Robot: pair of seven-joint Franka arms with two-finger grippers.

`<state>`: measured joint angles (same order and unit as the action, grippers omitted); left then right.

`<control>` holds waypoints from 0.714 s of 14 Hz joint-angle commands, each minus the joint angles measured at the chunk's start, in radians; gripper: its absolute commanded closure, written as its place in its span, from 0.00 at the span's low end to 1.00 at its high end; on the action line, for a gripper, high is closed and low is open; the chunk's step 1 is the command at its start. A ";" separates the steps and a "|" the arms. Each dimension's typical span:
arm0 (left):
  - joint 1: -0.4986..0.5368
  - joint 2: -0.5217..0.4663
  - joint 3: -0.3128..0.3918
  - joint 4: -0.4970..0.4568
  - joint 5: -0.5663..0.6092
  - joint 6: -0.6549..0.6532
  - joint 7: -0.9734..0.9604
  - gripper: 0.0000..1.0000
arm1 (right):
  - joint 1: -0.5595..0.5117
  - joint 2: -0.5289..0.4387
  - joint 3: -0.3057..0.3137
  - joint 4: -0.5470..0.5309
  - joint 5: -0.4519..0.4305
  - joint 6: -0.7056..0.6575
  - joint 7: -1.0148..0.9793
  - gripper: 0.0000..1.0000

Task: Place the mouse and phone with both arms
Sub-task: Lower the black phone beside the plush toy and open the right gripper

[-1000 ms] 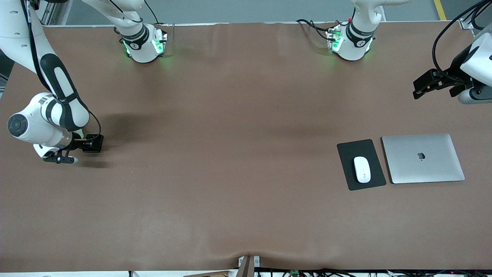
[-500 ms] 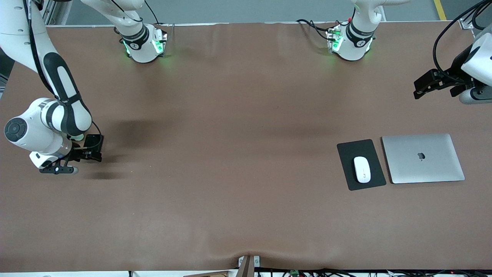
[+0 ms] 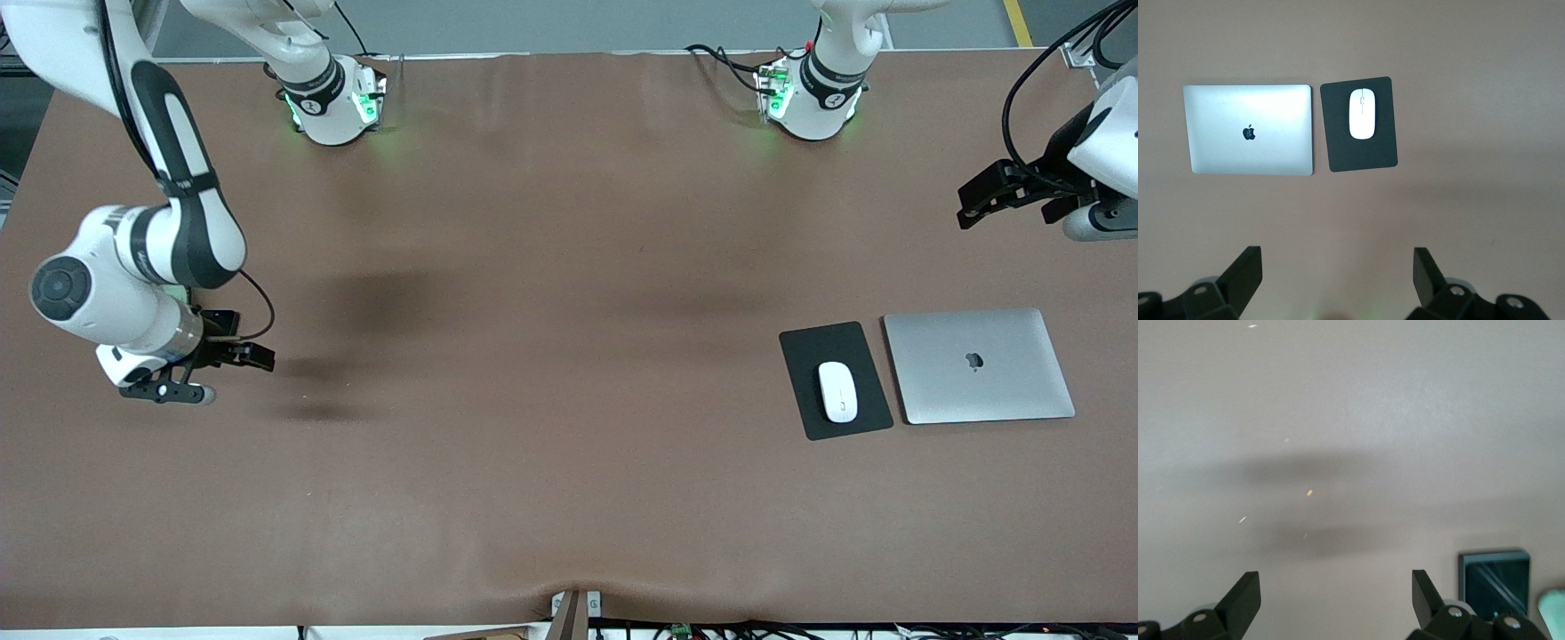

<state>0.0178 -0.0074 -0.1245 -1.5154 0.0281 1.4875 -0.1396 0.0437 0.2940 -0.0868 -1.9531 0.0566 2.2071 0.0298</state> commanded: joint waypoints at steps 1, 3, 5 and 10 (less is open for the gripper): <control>0.002 -0.008 0.012 0.008 -0.011 -0.016 0.015 0.00 | -0.004 -0.110 -0.005 0.038 0.000 -0.156 0.015 0.00; 0.002 -0.008 0.014 0.008 -0.011 -0.016 0.014 0.00 | -0.010 -0.153 -0.007 0.083 -0.001 -0.257 0.010 0.00; 0.002 -0.008 0.014 0.012 -0.010 -0.016 0.014 0.00 | -0.010 -0.218 -0.007 0.095 -0.001 -0.320 0.010 0.00; 0.001 -0.006 0.014 0.012 -0.010 -0.016 0.014 0.00 | -0.027 -0.383 -0.013 0.130 -0.001 -0.436 0.007 0.00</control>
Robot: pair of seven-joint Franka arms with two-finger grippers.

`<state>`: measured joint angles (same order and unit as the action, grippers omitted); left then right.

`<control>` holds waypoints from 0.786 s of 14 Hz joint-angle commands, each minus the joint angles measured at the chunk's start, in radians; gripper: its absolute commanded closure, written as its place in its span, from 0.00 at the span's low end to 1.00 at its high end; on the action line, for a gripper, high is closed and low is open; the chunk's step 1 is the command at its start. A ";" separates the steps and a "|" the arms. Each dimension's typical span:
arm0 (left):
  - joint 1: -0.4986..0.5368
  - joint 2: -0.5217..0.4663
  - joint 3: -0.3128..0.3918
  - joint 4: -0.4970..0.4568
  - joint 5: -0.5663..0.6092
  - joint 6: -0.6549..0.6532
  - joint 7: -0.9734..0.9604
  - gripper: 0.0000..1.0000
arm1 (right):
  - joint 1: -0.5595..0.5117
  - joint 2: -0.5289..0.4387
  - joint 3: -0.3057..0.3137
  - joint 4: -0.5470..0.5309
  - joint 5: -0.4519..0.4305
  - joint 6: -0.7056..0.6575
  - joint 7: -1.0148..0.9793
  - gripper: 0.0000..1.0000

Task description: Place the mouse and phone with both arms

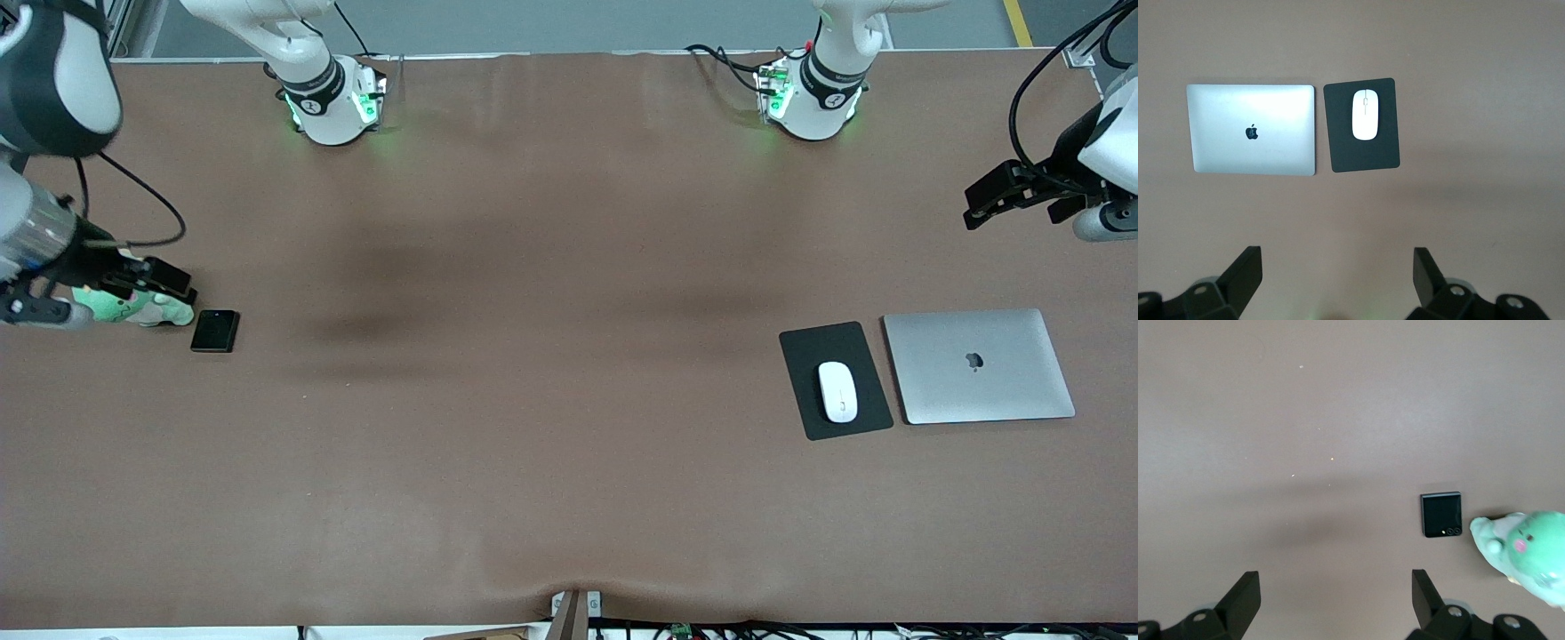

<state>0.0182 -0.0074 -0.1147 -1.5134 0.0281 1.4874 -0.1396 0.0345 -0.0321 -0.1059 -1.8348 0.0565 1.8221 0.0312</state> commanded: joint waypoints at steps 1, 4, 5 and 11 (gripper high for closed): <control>0.000 -0.006 0.004 0.012 -0.011 -0.016 0.014 0.00 | -0.019 -0.049 0.006 0.069 0.000 -0.116 0.009 0.00; 0.000 -0.008 0.004 0.012 -0.010 -0.016 0.014 0.00 | -0.021 -0.043 0.008 0.138 -0.001 -0.185 0.012 0.00; -0.001 -0.008 0.004 0.012 -0.010 -0.016 0.014 0.00 | -0.021 -0.042 0.008 0.138 -0.003 -0.185 0.012 0.00; -0.001 -0.008 0.004 0.012 -0.011 -0.016 0.015 0.00 | -0.021 -0.025 0.008 0.137 -0.010 -0.187 0.004 0.00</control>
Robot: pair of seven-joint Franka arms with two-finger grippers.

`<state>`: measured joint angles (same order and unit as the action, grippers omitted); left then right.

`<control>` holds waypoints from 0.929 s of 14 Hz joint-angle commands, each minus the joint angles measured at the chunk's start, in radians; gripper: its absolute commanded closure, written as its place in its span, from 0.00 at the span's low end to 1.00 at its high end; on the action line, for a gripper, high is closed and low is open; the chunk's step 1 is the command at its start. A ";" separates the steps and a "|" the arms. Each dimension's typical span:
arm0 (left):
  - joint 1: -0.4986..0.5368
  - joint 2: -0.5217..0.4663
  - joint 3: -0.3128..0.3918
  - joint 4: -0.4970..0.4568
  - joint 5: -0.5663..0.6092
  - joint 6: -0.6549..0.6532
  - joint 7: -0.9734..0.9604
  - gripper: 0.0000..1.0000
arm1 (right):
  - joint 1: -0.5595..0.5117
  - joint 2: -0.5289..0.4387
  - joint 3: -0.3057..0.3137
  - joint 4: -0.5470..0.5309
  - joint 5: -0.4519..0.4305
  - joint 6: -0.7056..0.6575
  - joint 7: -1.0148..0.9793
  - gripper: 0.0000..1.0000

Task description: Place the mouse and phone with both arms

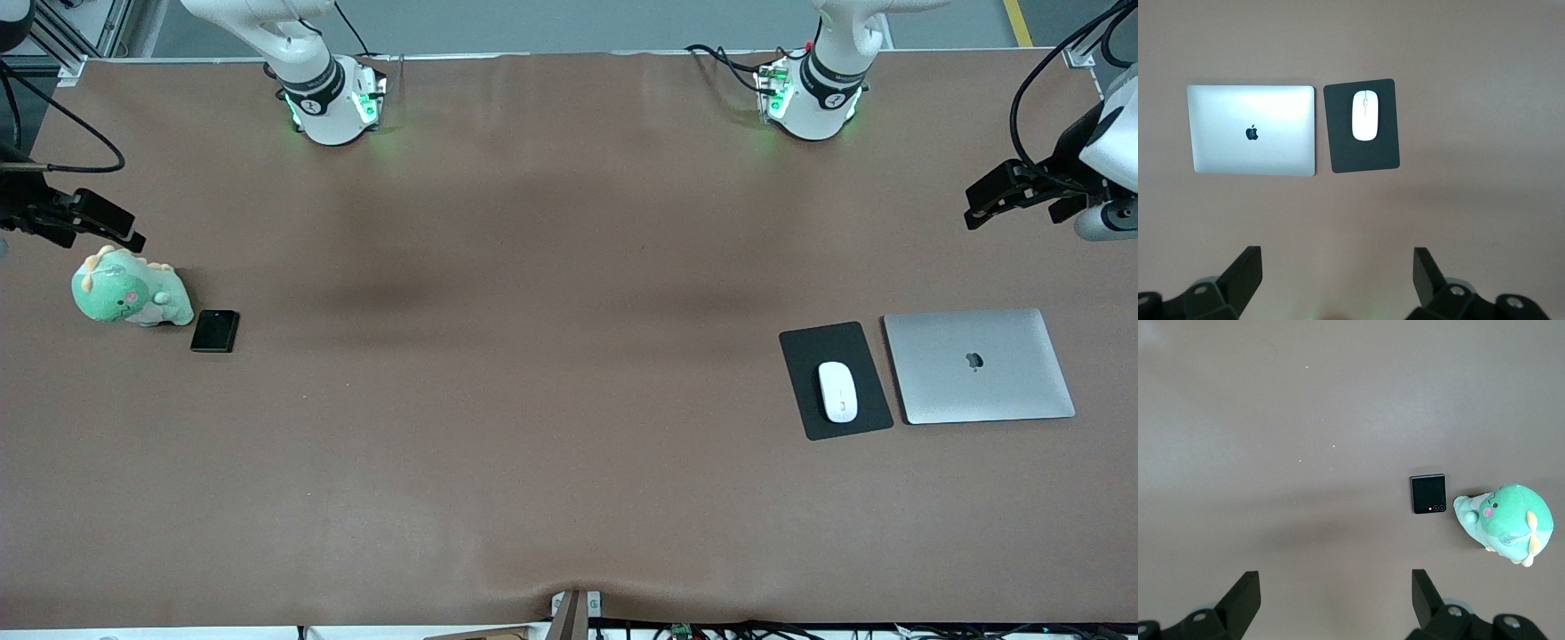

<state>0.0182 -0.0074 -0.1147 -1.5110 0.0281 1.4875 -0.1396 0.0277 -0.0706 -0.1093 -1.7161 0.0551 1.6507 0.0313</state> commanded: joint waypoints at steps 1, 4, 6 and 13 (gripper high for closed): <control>0.000 -0.008 0.004 0.011 -0.011 -0.018 0.015 0.00 | -0.014 0.021 0.011 0.013 -0.011 -0.014 0.001 0.00; 0.000 -0.008 0.003 0.009 -0.011 -0.018 0.015 0.00 | -0.017 0.040 0.011 0.012 -0.011 -0.014 -0.001 0.00; 0.000 -0.008 0.004 0.011 -0.011 -0.018 0.014 0.00 | -0.015 0.040 0.011 0.013 -0.011 -0.014 0.001 0.00; 0.000 -0.010 0.004 0.011 -0.013 -0.018 0.015 0.00 | -0.014 0.040 0.011 0.013 -0.011 -0.014 0.001 0.00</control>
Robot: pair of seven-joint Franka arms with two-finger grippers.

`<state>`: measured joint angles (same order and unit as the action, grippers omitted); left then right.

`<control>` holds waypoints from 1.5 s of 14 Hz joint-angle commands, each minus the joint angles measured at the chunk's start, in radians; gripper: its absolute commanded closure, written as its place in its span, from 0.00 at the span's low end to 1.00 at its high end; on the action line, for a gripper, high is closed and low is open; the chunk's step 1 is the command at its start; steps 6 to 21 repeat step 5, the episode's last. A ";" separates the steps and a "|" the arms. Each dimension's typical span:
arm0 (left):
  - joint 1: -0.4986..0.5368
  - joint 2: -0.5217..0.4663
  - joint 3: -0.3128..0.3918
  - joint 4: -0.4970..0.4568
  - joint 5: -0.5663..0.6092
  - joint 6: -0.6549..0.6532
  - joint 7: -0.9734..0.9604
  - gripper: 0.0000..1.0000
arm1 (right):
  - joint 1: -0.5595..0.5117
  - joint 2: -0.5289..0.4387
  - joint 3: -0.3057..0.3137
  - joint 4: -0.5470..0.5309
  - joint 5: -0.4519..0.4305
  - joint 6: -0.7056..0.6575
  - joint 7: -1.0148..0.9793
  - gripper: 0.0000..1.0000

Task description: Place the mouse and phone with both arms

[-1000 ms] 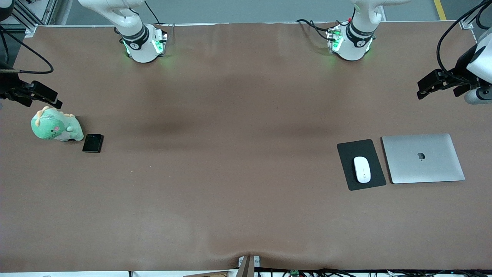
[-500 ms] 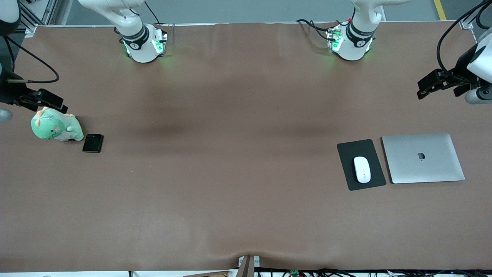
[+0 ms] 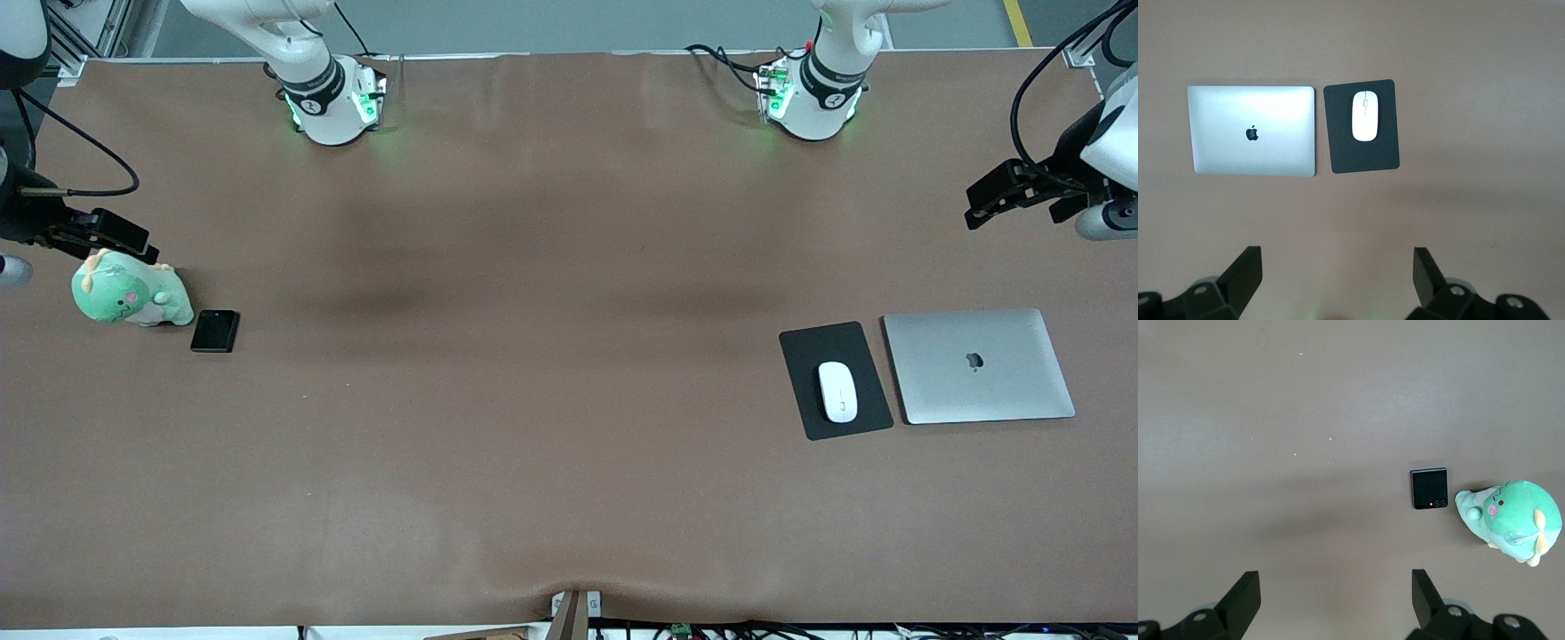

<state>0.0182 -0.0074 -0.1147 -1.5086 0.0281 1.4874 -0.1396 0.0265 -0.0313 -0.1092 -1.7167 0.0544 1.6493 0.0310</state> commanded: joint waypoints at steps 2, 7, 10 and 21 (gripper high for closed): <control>0.000 -0.008 0.004 0.007 -0.013 -0.018 0.014 0.00 | -0.011 0.001 0.011 0.014 -0.010 -0.013 0.001 0.00; 0.000 -0.009 0.004 0.008 -0.013 -0.018 0.014 0.00 | -0.008 0.001 0.011 0.014 -0.010 -0.013 0.001 0.00; 0.000 -0.009 0.004 0.008 -0.013 -0.018 0.014 0.00 | -0.008 0.001 0.011 0.014 -0.010 -0.013 0.001 0.00; 0.000 -0.009 0.004 0.008 -0.013 -0.018 0.014 0.00 | -0.008 0.001 0.011 0.014 -0.010 -0.013 0.001 0.00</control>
